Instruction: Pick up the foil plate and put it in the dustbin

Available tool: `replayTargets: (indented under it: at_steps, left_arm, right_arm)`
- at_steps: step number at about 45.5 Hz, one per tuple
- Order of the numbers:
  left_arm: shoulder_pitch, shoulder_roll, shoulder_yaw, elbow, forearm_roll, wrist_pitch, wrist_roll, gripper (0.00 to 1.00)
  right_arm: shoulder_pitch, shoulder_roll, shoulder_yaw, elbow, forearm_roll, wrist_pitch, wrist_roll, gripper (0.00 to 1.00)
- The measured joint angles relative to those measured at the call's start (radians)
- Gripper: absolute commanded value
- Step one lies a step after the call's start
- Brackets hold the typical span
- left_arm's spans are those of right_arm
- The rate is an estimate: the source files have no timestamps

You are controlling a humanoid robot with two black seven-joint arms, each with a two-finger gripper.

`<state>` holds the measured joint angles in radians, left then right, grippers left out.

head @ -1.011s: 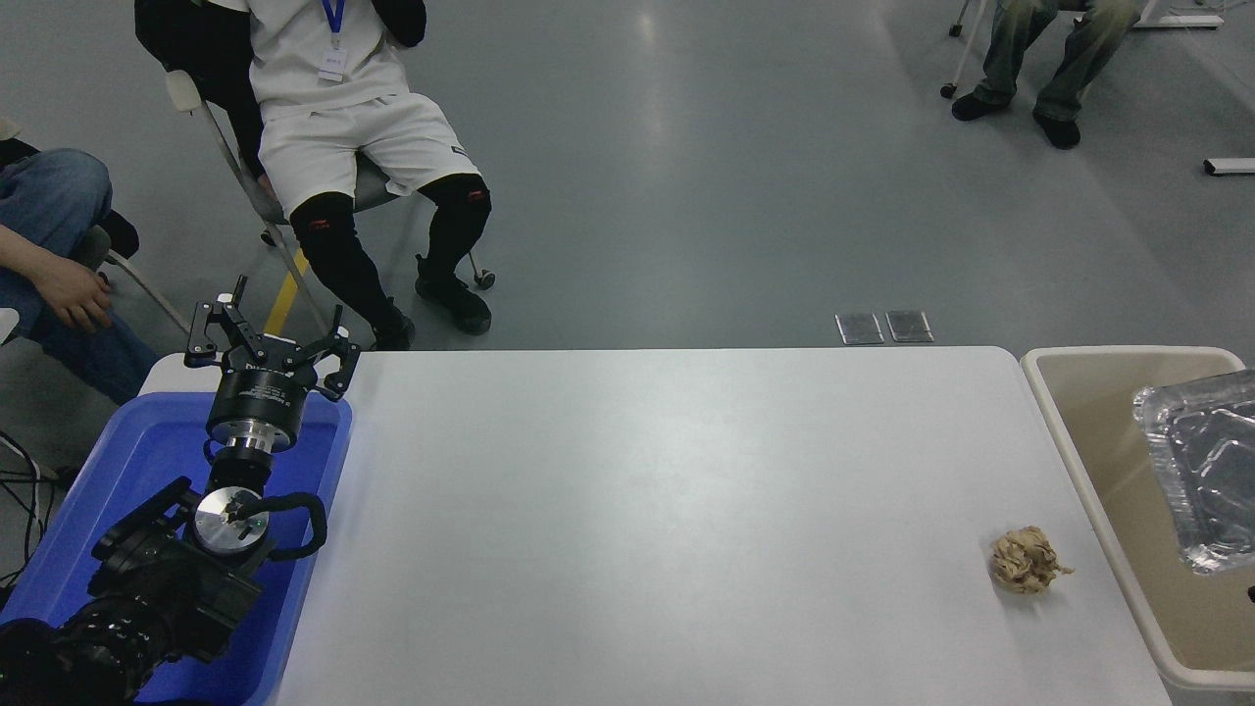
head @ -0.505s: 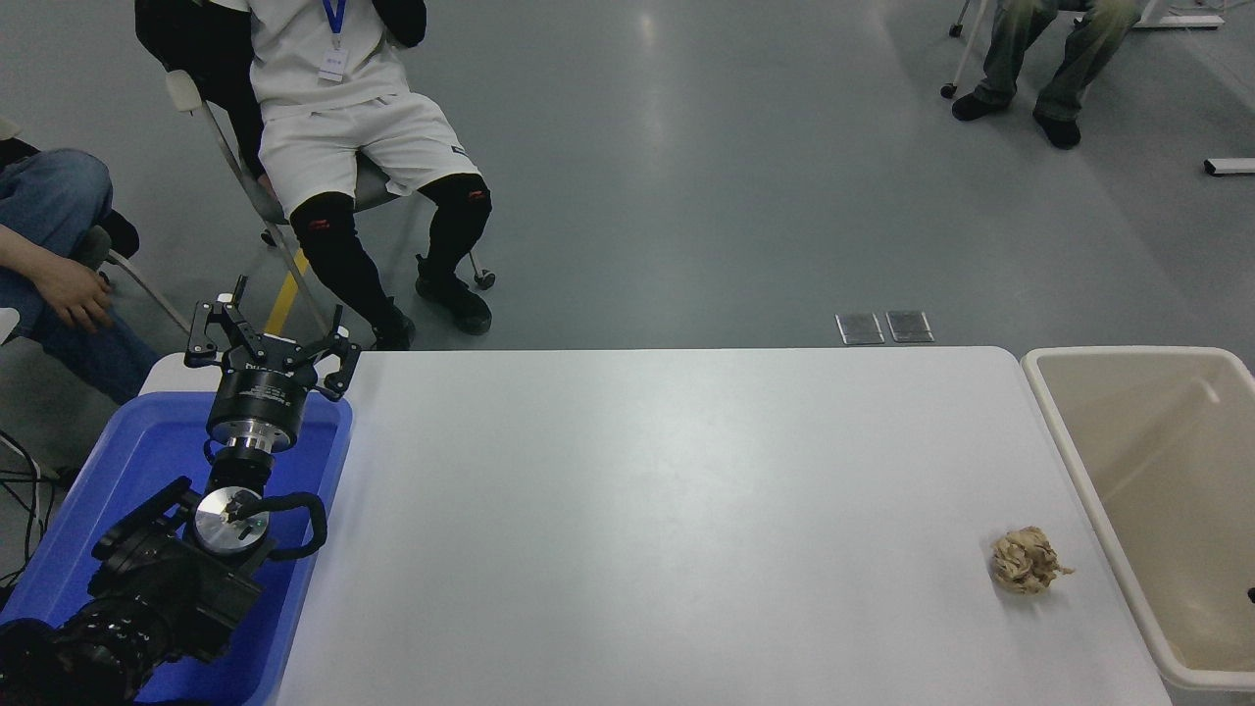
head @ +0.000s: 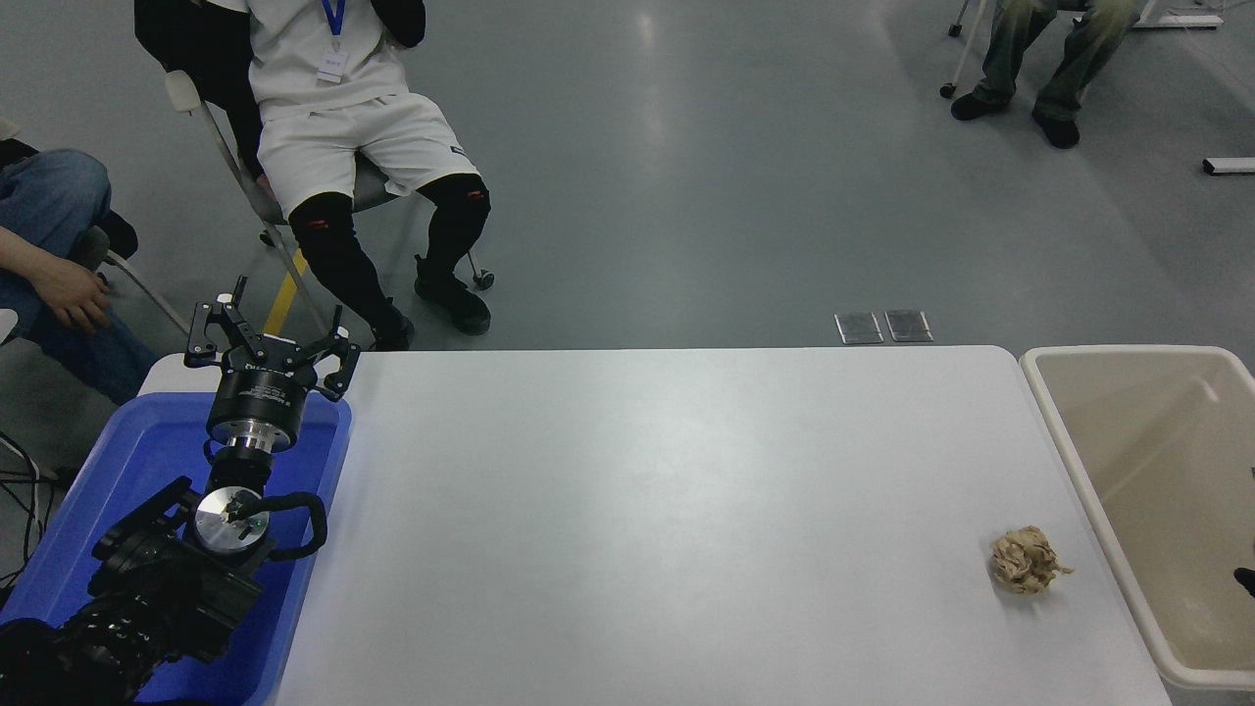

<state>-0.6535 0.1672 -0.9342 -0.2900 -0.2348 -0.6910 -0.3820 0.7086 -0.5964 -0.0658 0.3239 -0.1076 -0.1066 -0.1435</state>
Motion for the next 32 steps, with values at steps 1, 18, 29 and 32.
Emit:
replayTargets:
  at_steps: [1, 18, 29, 32]
  left_arm:
    - [0.000, 0.000, 0.000, 0.000, 0.000, 0.000, 0.000, 0.99]
    - [0.000, 0.000, 0.000, 0.000, 0.000, -0.001, 0.000, 0.99]
    - [0.000, 0.000, 0.000, 0.000, 0.000, -0.001, 0.000, 0.99]
    - [0.000, 0.000, 0.000, 0.000, 0.000, -0.001, 0.000, 0.99]
  right_arm:
    - [0.006, -0.007, -0.006, 0.014, -0.006, 0.000, -0.001, 0.96]
    - [0.274, -0.176, -0.287, 0.463, -0.193, 0.003, -0.001, 0.97]
    - [0.515, -0.176, -0.557, 0.646, -0.218, 0.025, -0.001, 1.00]
    - [0.577, -0.165, -0.623, 0.676, -0.220, 0.047, -0.002, 1.00]
